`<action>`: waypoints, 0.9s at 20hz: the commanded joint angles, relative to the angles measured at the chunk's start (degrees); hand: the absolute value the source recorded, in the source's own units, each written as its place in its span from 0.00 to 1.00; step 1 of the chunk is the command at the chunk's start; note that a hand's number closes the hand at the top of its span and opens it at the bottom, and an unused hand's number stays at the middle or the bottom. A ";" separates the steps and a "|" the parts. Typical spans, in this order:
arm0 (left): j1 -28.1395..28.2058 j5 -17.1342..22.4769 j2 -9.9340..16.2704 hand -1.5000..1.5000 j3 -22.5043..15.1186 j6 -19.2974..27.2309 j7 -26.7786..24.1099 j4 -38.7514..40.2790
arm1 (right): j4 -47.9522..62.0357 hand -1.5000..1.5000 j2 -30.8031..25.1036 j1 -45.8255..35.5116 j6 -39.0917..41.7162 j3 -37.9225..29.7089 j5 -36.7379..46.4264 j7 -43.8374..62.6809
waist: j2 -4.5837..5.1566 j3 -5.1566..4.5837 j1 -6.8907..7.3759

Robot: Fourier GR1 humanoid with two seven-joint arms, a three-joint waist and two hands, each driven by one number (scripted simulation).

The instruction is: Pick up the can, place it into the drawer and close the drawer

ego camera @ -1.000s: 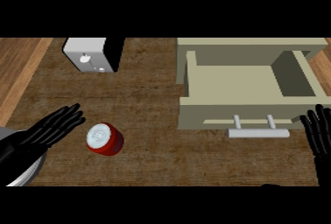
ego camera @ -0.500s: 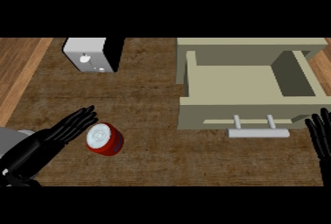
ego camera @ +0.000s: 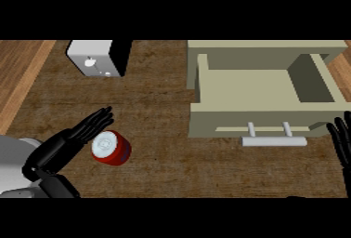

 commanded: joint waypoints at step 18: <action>-6.97 -15.35 7.66 0.00 4.65 -4.01 -27.36 29.95 | 1.46 0.00 0.37 -1.88 2.57 -3.12 -1.08 -0.41 | 0.01 -0.02 -0.05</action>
